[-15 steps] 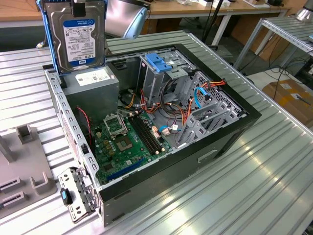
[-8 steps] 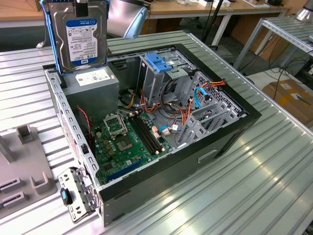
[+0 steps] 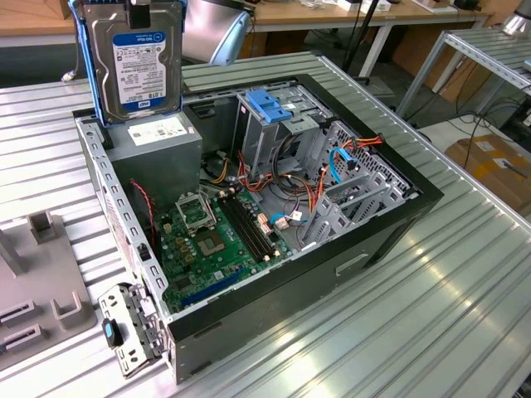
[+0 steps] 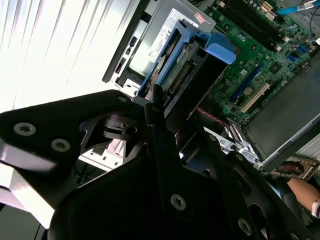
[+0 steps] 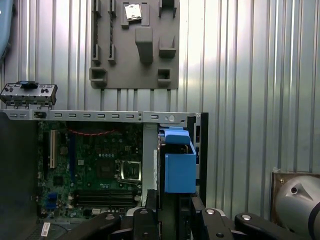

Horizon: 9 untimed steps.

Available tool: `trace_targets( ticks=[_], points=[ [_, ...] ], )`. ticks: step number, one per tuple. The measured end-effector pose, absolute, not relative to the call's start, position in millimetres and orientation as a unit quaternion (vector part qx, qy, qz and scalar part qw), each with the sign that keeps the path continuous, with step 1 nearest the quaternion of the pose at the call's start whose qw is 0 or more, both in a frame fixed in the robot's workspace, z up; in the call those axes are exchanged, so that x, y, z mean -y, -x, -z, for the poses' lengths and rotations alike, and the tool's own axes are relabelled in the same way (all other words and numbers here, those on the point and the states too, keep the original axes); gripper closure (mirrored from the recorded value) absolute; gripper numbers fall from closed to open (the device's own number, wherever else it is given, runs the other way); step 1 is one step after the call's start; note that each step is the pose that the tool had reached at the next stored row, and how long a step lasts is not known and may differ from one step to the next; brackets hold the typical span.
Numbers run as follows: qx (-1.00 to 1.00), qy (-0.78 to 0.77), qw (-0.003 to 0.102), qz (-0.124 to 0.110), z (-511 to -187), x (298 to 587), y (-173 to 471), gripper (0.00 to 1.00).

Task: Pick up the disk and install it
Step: 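Pick up the disk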

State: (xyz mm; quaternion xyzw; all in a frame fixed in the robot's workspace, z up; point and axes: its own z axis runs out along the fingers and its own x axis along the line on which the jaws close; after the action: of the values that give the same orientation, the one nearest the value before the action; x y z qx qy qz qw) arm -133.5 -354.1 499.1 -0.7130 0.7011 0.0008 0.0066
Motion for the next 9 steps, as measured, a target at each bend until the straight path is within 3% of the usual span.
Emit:
trace_targets(
  ticks=[9],
  points=[
    [-0.701, 0.713, 0.007, -0.001, -499, 354, 116, 0.65]
  ],
)
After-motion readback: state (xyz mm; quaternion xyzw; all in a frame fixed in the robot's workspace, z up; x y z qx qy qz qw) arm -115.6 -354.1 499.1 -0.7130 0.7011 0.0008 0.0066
